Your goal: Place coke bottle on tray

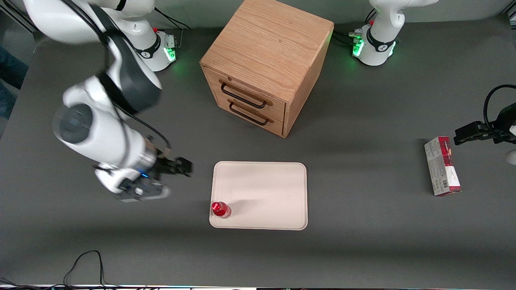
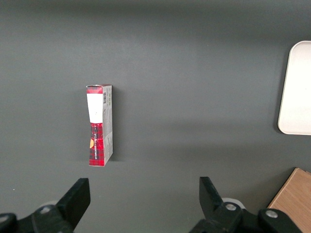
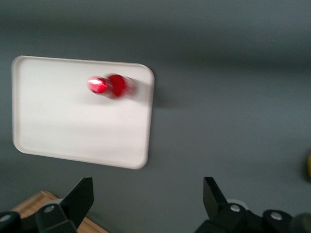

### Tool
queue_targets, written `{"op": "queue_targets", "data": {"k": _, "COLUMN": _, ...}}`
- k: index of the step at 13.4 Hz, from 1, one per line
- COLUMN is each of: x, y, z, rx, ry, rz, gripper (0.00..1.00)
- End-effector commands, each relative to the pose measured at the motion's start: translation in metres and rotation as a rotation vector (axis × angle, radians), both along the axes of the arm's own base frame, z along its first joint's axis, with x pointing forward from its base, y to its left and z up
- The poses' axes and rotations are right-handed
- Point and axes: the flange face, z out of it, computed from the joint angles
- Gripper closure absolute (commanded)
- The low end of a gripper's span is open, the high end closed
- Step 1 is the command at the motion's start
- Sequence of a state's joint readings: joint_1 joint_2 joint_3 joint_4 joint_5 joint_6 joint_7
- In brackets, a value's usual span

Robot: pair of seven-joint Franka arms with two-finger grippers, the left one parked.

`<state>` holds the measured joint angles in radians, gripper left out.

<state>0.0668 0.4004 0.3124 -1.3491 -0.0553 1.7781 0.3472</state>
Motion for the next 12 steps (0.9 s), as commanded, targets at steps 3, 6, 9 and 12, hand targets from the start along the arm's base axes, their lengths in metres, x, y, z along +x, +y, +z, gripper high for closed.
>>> {"op": "queue_targets", "data": {"k": 3, "x": -0.111, "y": -0.105, "z": 0.045, "rx": -0.082, "ry": 0.028, "rz": -0.133, "gripper": 0.00}}
{"op": "queue_targets", "data": {"k": 6, "x": -0.143, "y": -0.167, "z": 0.076, "rx": -0.074, "ry": 0.011, "rz": -0.145, "gripper": 0.00}}
{"op": "queue_targets", "data": {"k": 9, "x": -0.144, "y": -0.187, "z": 0.078, "rx": -0.060, "ry": 0.037, "rz": -0.100, "gripper": 0.00}}
{"op": "queue_targets", "data": {"k": 12, "x": -0.134, "y": -0.184, "z": 0.094, "rx": -0.023, "ry": 0.030, "rz": -0.106, "gripper": 0.00}}
